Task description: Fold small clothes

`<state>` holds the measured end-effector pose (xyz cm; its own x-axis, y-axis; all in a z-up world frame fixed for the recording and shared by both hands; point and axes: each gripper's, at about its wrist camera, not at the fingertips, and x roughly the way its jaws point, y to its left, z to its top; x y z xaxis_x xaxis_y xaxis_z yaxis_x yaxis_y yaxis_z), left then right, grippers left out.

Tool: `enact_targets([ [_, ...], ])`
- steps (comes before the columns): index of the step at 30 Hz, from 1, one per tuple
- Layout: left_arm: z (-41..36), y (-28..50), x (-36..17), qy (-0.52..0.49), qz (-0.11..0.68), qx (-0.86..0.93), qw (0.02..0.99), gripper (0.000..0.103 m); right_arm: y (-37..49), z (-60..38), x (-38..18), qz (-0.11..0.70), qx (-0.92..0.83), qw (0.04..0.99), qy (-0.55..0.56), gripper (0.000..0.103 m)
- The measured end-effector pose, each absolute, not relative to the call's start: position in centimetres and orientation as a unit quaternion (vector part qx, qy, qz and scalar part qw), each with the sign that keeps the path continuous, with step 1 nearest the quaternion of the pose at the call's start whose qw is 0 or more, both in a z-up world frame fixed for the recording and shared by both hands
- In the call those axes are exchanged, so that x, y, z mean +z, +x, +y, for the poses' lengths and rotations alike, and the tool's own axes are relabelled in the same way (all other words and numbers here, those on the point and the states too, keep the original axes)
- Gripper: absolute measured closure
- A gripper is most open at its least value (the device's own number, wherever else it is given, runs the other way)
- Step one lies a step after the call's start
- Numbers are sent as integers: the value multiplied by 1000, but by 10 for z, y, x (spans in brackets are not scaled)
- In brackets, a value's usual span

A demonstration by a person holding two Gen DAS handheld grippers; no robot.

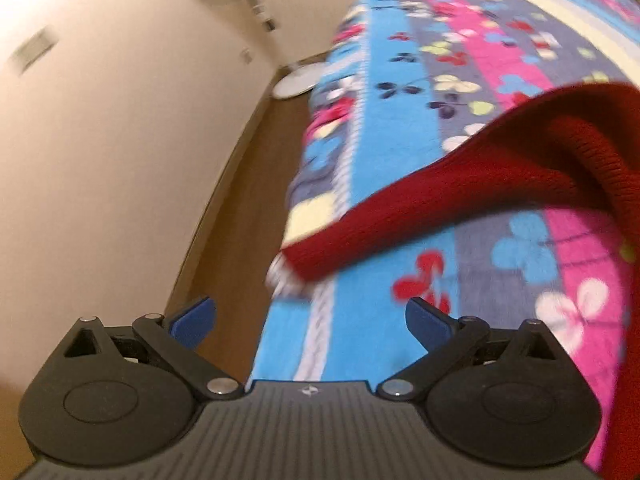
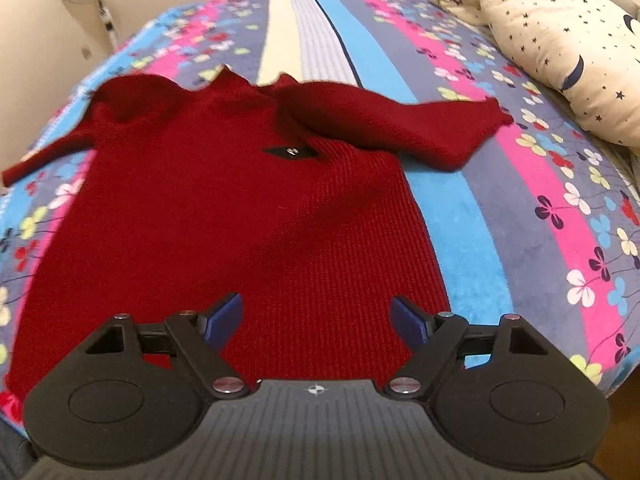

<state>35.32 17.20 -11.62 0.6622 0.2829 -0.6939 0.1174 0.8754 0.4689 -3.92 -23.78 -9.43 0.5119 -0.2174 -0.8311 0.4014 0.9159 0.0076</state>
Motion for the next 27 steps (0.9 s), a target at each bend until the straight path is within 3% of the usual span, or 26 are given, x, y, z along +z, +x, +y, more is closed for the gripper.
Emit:
enact_targets([
  [8,135,440,-195,319,466,47,824,1,-17,-245,-128,512,-214,827,91,21],
  [9,135,444,-199,314,464,55,827,6,-16,-245,-131,517,-216,824,86,21],
  [11,133,445,-194,288,454,41,842,69,-13,-243,-135,524,-216,821,72,21],
  [12,129,445,-193,288,458,49,840,81,-12,-242,-135,524,-214,822,66,21],
  [13,127,442,-189,285,448,57,846,83,-11,-241,-134,522,-212,824,60,21],
  [18,174,403,-108,142,440,26,886,84,-8,-237,-126,508,-203,835,55,21],
  [22,240,365,-28,144,397,37,906,84,-11,-231,-119,493,-192,847,55,21],
  [24,274,362,-12,103,432,6,896,82,-12,-226,-119,494,-184,848,53,22],
  [26,286,360,-23,120,475,-18,872,64,-13,-221,-118,492,-179,850,57,22],
  [27,286,359,-32,142,483,-4,864,39,-14,-219,-117,492,-176,851,61,22],
])
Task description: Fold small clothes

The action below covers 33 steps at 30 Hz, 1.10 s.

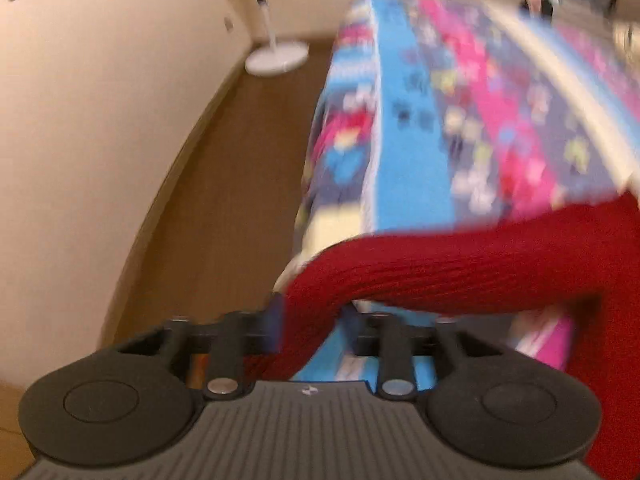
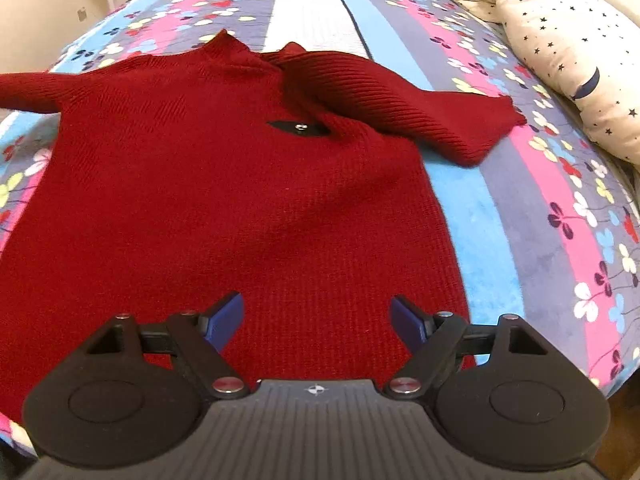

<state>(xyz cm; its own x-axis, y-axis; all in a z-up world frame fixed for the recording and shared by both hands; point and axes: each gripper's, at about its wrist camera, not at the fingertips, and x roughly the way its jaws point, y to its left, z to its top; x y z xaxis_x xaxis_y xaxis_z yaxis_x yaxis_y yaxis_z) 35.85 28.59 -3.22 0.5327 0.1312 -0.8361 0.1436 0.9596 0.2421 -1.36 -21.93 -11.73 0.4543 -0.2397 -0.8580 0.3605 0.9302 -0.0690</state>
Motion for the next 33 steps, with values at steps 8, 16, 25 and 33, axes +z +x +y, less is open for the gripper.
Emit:
enact_targets([
  [8,260,321,-76,211,472,66,853,7,-33,-224,-90,464,-180,864,79,22],
  [16,206,236,-61,174,442,47,879,0,-65,-277,-69,412,-221,874,132,21],
  [25,110,143,-73,149,480,-36,864,0,-36,-436,-85,317,-268,862,292,21],
  [33,32,137,-100,179,518,-32,836,0,47,-597,-175,305,-313,788,433,21],
])
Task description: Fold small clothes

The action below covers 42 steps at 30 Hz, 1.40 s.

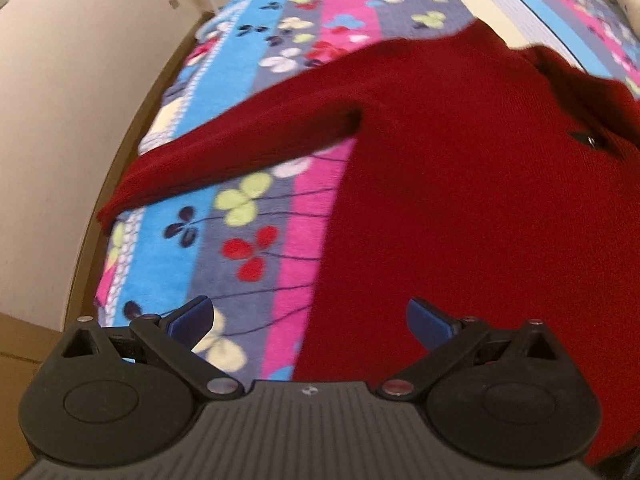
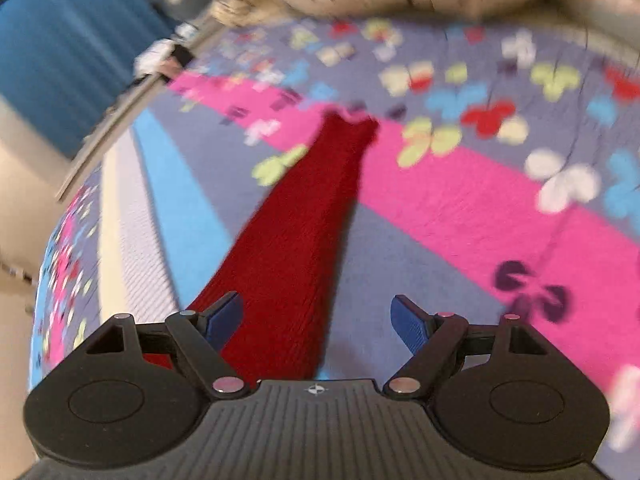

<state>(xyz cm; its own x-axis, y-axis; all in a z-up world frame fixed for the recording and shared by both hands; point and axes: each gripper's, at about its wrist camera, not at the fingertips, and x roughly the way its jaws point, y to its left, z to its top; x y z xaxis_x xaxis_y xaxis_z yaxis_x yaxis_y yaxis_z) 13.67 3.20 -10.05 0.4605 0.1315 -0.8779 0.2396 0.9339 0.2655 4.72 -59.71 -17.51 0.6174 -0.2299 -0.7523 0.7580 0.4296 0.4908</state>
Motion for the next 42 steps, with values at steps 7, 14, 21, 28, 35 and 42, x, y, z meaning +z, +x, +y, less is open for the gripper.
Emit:
enact_targets([
  [7,-7,159,-106,227,504,-23,833,0,117,-638,-222,288,-359,767,447,9],
  [14,-28,174,-116,237,505,-30,829,0,115,-653,-179,179,-334,813,442,93],
  [21,-33,178,-128,227,512,-34,828,0,59,-699,-172,126,-500,739,433,69],
  [28,-10,179,-134,220,517,-11,827,0,7,-678,-208,171,-435,740,484,36],
  [35,-3,221,-115,216,471,2,855,0,27,-591,-144,228,-260,848,402,34],
  [42,-66,334,-91,219,419,-77,878,0,178,-485,-98,311,-96,923,206,26],
])
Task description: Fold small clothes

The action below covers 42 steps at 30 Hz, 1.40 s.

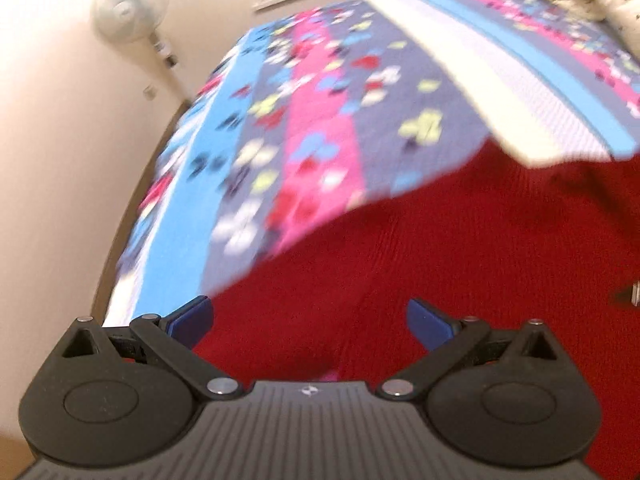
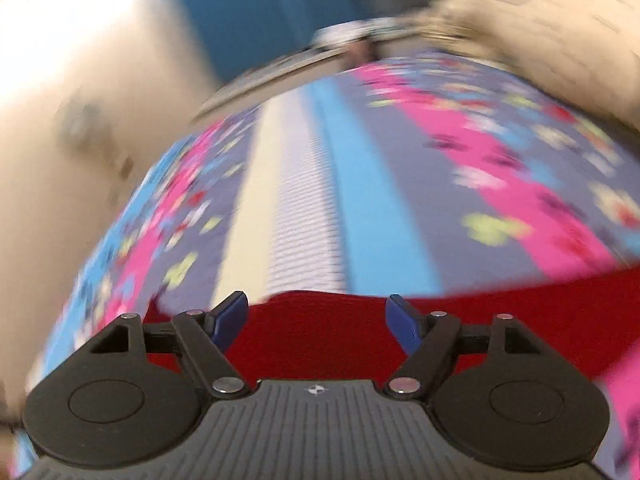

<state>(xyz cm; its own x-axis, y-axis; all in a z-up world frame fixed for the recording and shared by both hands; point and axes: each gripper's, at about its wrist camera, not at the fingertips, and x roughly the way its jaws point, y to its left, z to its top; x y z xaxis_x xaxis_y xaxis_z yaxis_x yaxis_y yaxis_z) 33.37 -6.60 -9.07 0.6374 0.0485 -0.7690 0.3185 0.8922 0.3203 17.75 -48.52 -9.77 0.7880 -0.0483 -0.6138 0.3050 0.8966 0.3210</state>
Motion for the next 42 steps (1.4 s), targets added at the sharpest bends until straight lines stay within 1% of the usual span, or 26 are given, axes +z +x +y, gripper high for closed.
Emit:
enact_targets([
  [4,-123,401,-96,195,438,-133,867,0,261,-418,-114,375,-65,924,14,26],
  [5,-139,414,-99,193,441,-144,865,0,277,-401,-123,384,-54,921,-42,26],
  [7,-168,433,-108,183,450,-171,857,0,297,-376,-137,391,-27,914,-109,26],
  [11,-213,459,-131,143,491,-236,826,0,328,-349,-167,398,13,898,-184,26],
  [14,-233,466,-156,177,505,-239,810,1,342,-341,-179,382,33,900,-208,26],
  [15,-234,466,-164,194,504,-229,810,9,344,-339,-181,380,45,899,-214,27],
  [16,-233,469,-172,208,503,-213,811,36,345,-336,-185,377,63,896,-225,29],
  [17,-228,473,-178,202,513,-212,807,49,346,-333,-189,373,79,894,-237,31],
  [18,-217,476,-180,169,528,-220,802,63,345,-329,-192,369,88,890,-253,40],
  [19,-209,480,-180,139,532,-219,806,67,345,-325,-196,370,101,886,-262,68],
  [20,-205,482,-179,130,530,-216,810,68,344,-324,-196,372,124,885,-252,87],
  [22,-199,481,-168,119,506,-212,828,70,345,-328,-193,375,112,895,-216,91],
  [23,-196,481,-161,115,489,-207,840,70,348,-338,-185,365,84,910,-175,91],
  [24,-193,482,-153,105,466,-198,856,68,351,-354,-174,353,48,928,-110,91],
  [25,-189,485,-147,101,440,-178,875,60,350,-375,-165,349,22,936,-35,91],
  [26,-188,489,-144,110,419,-139,891,49,356,-394,-162,353,0,935,30,91],
  [27,-187,496,-144,117,415,-115,895,28,362,-407,-163,364,-21,928,79,89],
  [28,-185,501,-146,115,424,-115,891,19,370,-417,-169,384,-40,915,119,77],
  [29,-183,503,-147,110,432,-121,887,18,377,-420,-177,407,-53,901,140,65],
  [30,-180,501,-148,106,439,-127,883,17,381,-419,-182,420,-76,894,135,44],
  [31,-177,498,-149,106,440,-132,882,12,380,-415,-183,416,-98,896,118,34],
  [32,-173,492,-149,109,437,-137,882,8,376,-411,-182,406,-101,903,103,33],
  [33,-168,485,-149,114,431,-138,884,1,367,-408,-177,385,-102,913,88,31],
  [36,-144,452,-152,137,408,-137,892,0,330,-409,-157,339,-124,929,83,21],
  [39,-108,400,-153,172,386,-114,899,0,271,-421,-136,320,-113,931,136,21],
  [42,-70,338,-155,202,372,-83,902,0,204,-415,-132,346,-105,920,151,21],
])
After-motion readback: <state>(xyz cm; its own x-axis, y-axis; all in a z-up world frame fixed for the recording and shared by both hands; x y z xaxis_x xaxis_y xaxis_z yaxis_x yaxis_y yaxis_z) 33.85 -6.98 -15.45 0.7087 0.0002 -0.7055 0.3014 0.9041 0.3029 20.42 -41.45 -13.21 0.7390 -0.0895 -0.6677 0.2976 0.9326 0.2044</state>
